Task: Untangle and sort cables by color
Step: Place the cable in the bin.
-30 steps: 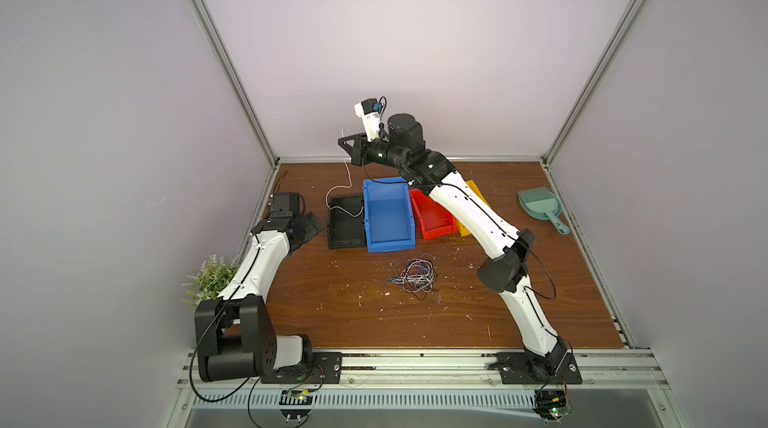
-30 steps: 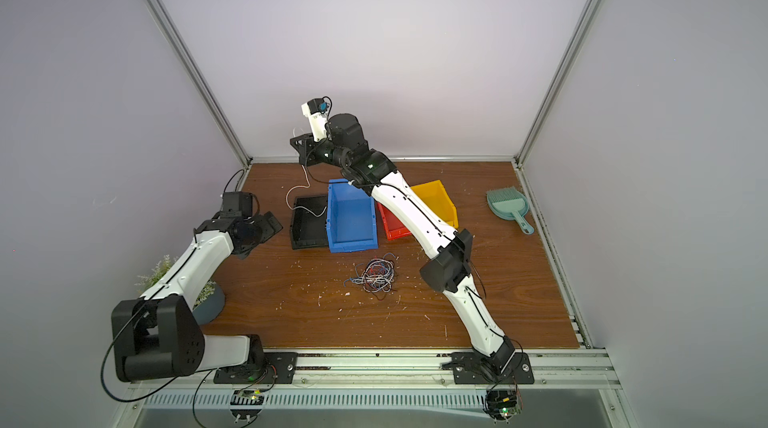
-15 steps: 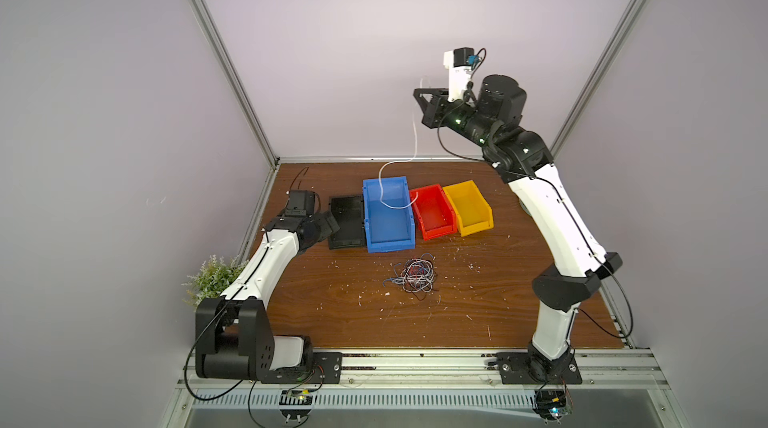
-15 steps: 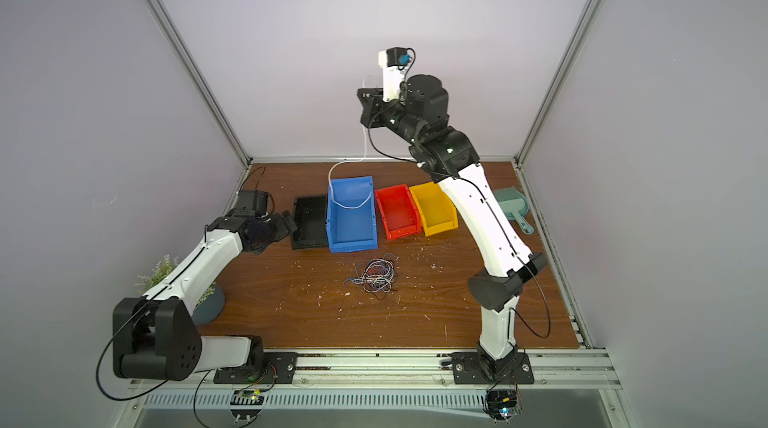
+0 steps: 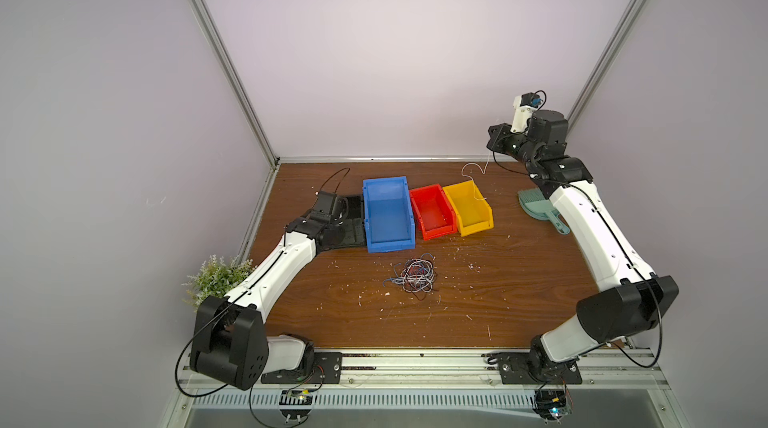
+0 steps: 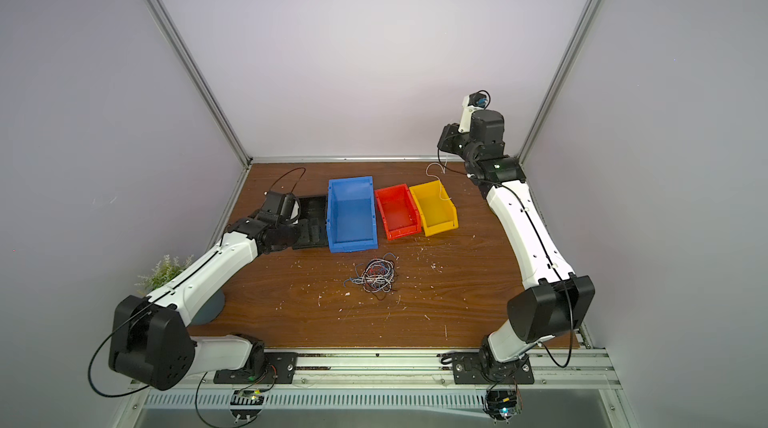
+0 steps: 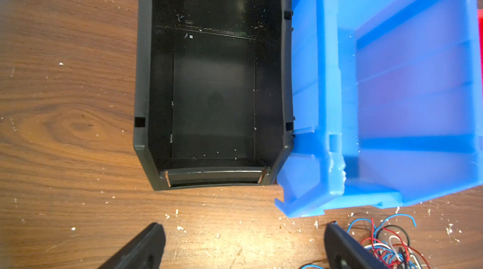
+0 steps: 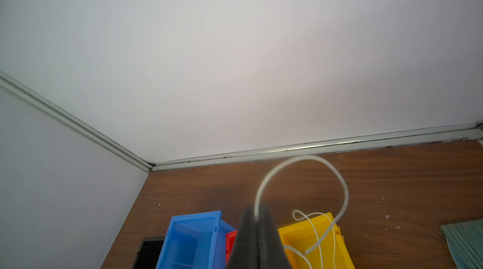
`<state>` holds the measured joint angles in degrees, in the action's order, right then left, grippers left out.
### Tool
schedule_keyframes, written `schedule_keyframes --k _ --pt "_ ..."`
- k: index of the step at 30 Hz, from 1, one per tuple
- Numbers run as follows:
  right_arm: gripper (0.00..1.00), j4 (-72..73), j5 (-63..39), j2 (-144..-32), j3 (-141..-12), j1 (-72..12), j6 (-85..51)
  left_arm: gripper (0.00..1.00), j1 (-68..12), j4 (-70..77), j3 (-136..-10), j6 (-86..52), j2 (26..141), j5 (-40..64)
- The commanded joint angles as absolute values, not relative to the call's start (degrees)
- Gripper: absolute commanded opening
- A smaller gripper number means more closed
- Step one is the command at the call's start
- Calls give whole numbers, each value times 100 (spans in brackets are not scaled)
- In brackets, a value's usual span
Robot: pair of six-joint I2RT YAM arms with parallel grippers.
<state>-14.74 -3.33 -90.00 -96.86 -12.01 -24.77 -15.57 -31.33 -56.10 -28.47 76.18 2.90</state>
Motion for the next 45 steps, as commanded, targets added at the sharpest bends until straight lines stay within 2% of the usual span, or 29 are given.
schedule_keyframes --k 1,7,17,21,29,37,39,45 --pt "0 -718 -625 -8877 -9481 -1066 -2686 99 -1612 -3243 -5569 -2707 7493 260" --pt "0 -377 -934 -8987 -8840 -1011 -2956 99 -1635 -3243 -5578 -2716 7506 295" --pt "0 9 -632 -8888 -7557 -1011 -2852 99 -1659 -3243 -5638 -2724 7563 347" --pt "0 110 -829 -9076 -7286 -1026 -2804 99 -1754 -3239 -5735 -2693 7590 388" --pt "0 29 -1546 -9811 -7345 -1071 -2773 99 -2358 -3229 -5977 -2495 7559 238" --pt "0 -230 -1727 -10455 -7568 -1169 -2630 99 -2432 -3226 -5950 -2445 7528 314" --pt "4 -414 -1668 -10563 -7712 -1177 -2559 99 -2513 -3210 -5976 -2358 7516 370" --pt "27 -950 -1218 -10442 -7983 -1222 -2448 99 -2883 -2976 -5913 -2198 7376 527"
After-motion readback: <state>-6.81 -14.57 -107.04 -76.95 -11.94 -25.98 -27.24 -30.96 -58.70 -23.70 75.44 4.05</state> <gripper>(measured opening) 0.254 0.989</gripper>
